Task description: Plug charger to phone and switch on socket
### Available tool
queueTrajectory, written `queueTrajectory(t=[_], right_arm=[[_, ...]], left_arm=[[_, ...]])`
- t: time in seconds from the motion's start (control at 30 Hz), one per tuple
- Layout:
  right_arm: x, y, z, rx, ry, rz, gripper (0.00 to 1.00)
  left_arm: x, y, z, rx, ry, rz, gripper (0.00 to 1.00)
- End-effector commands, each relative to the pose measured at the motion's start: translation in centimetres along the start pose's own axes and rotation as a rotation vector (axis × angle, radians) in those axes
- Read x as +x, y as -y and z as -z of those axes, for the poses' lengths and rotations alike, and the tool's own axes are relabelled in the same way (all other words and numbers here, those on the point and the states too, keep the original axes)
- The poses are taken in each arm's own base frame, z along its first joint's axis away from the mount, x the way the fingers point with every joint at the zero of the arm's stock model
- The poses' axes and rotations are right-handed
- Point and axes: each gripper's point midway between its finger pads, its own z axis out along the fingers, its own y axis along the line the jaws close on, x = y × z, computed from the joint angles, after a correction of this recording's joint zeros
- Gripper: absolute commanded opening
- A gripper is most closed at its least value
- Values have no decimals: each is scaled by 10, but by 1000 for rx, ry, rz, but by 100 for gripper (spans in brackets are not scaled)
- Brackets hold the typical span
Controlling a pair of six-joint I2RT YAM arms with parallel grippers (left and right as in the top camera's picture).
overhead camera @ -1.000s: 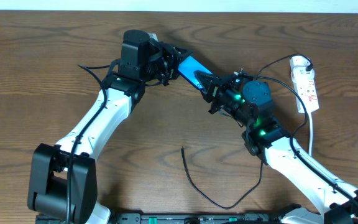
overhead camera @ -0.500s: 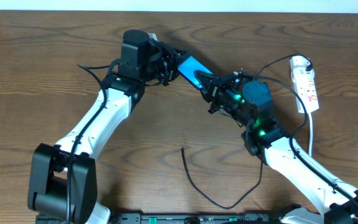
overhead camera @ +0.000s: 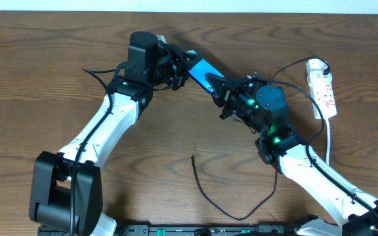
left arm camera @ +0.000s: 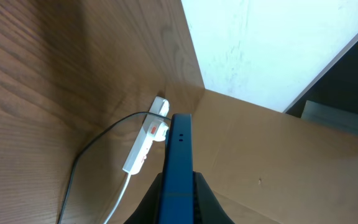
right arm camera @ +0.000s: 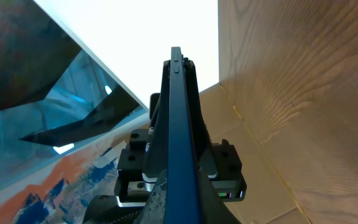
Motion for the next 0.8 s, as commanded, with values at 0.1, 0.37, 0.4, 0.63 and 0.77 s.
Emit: queueTrajectory(t=[0.1,0.37,0.4,0.63,0.77], right_arm=[[11,-9,-1,-17,-28,25,1],[10,-9,-1,-17,-23,24,40],[9,-9,-1,-19,-19,24,54],[7,-10,-1,-23,-9,25,95],[6,-10,-1,-23,-7,36,99]], left_arm=[[2,21,9,43,14,-54,7],[1,21,9,43,15,-54,7],[1,21,9,43,15,-54,7],[-3,21,10,44,23,-51,8],[-13,21,15,48,44,-42,7]])
